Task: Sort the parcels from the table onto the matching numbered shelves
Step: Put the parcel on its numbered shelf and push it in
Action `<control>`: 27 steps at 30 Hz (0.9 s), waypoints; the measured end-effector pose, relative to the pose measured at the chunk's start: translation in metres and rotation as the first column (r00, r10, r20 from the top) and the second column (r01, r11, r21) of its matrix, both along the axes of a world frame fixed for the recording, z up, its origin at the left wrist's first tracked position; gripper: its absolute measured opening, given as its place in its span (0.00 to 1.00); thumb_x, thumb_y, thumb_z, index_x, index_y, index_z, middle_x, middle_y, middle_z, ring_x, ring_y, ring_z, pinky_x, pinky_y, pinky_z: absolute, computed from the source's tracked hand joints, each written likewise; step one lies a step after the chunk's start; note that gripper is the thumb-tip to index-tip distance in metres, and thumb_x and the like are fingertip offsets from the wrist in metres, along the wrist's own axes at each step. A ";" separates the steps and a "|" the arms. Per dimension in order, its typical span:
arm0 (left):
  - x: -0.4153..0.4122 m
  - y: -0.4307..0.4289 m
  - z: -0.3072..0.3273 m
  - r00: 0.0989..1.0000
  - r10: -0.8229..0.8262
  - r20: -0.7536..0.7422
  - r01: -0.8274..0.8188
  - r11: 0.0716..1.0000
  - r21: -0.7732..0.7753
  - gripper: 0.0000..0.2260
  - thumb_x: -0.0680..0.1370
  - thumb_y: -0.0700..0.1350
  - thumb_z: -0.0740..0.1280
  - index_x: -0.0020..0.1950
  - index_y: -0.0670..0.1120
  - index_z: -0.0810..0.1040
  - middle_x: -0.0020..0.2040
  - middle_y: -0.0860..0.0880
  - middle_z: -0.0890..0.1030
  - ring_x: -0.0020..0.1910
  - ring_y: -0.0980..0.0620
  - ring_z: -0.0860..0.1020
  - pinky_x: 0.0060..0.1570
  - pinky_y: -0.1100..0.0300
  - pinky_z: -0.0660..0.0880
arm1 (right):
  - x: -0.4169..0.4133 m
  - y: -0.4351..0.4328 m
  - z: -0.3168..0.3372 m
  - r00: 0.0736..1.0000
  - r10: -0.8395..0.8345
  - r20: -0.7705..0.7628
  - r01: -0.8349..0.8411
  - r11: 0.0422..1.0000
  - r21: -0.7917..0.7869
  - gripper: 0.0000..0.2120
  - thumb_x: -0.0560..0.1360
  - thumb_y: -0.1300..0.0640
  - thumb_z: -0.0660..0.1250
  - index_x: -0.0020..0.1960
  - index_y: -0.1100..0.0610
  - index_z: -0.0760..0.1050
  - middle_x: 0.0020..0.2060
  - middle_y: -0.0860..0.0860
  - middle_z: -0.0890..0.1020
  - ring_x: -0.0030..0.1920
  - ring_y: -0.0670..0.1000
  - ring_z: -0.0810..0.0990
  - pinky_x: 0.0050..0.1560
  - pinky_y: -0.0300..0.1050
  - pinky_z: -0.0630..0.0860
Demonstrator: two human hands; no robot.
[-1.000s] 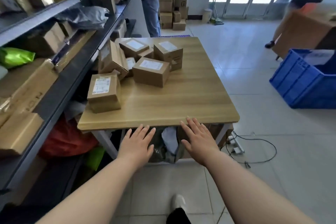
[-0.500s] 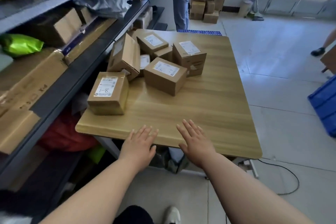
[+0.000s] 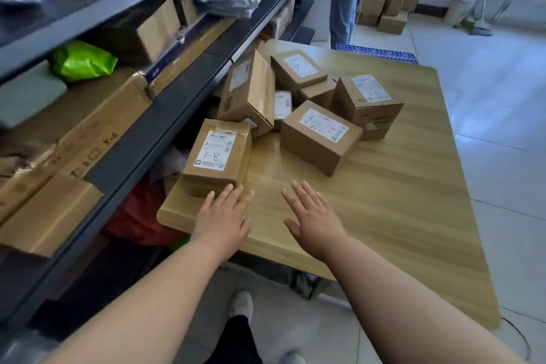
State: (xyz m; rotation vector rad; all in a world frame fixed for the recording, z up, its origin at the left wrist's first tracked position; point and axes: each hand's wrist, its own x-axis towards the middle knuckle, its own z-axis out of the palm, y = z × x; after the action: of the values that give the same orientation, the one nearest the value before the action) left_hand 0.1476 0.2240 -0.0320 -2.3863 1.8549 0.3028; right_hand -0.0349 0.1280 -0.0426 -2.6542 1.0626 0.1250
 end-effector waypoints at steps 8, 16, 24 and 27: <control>0.104 -0.045 -0.001 0.999 0.035 0.014 -0.035 0.999 0.002 0.25 0.83 0.55 0.48 0.79 0.54 0.45 0.80 0.52 0.47 0.78 0.52 0.44 0.76 0.50 0.42 | 0.097 -0.050 0.001 1.000 0.002 -0.008 -0.002 1.000 0.009 0.29 0.82 0.45 0.50 0.78 0.46 0.41 0.78 0.48 0.40 0.77 0.49 0.36 0.75 0.46 0.38; 0.165 -0.073 -0.025 0.999 -0.026 -0.044 0.031 0.993 0.118 0.24 0.83 0.56 0.43 0.79 0.57 0.43 0.80 0.50 0.41 0.78 0.51 0.38 0.75 0.50 0.39 | 0.168 -0.062 -0.012 1.000 0.010 0.011 -0.011 0.997 0.072 0.30 0.82 0.45 0.53 0.79 0.46 0.43 0.78 0.48 0.41 0.77 0.49 0.37 0.74 0.45 0.37; 0.158 -0.064 -0.053 0.991 -0.135 -0.027 0.135 0.990 0.027 0.34 0.74 0.63 0.38 0.78 0.53 0.54 0.79 0.44 0.50 0.78 0.43 0.50 0.75 0.49 0.43 | 0.157 -0.053 -0.028 0.999 0.041 -0.027 -0.038 0.993 0.108 0.37 0.73 0.36 0.34 0.78 0.48 0.49 0.78 0.48 0.46 0.77 0.49 0.40 0.72 0.44 0.36; 0.146 -0.057 -0.061 0.982 -0.178 -0.063 0.175 0.983 -0.051 0.27 0.75 0.59 0.53 0.70 0.49 0.73 0.69 0.39 0.73 0.70 0.39 0.67 0.67 0.47 0.57 | 0.136 -0.045 -0.031 0.999 0.032 -0.014 -0.030 0.994 0.109 0.39 0.71 0.35 0.34 0.78 0.48 0.52 0.78 0.48 0.48 0.75 0.46 0.38 0.72 0.44 0.37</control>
State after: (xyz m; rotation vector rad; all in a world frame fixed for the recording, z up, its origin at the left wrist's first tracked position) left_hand 0.2935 0.1665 -0.0927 -2.2446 2.1075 0.3320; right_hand 0.1009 0.0829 -0.0738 -2.5769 0.9905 0.2048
